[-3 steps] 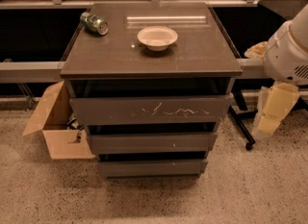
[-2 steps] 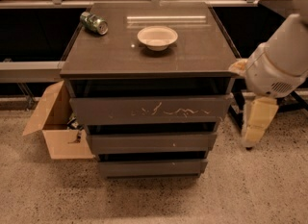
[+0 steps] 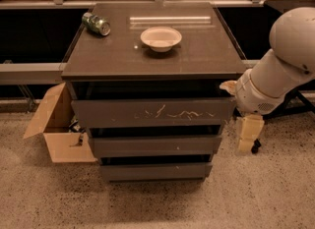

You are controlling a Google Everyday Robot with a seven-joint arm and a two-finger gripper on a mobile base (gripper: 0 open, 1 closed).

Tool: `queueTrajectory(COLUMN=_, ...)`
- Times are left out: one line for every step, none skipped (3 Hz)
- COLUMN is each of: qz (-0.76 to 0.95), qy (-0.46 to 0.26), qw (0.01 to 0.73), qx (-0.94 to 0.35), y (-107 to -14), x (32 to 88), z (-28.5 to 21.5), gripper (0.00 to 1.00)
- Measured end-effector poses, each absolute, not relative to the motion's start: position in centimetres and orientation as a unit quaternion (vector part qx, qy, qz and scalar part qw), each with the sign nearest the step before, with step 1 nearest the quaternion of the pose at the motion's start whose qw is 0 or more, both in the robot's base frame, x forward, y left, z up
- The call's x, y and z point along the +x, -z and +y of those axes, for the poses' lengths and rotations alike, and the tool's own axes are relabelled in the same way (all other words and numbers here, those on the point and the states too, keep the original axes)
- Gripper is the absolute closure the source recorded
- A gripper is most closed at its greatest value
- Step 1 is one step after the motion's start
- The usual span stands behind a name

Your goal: Open top drawer

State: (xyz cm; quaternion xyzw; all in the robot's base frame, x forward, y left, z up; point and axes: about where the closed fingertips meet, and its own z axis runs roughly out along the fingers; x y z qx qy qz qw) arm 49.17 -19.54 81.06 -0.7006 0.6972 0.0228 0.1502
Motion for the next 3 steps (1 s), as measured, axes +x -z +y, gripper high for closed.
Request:
queueTrajectory(qz=0.709, qy=-0.053, qw=0.155, qx=-0.686, y=-74.47, x=53.13, z=-19.74, gripper=0.0)
queueTrajectory(qz=0.709, qy=-0.053, qw=0.155, qx=-0.686, y=-74.47, x=53.13, z=-19.74, gripper=0.0)
queueTrajectory(qz=0.692, qy=-0.048, qw=0.155, qx=-0.704, y=-73.71, x=53.87, z=-19.4, gripper=0.0)
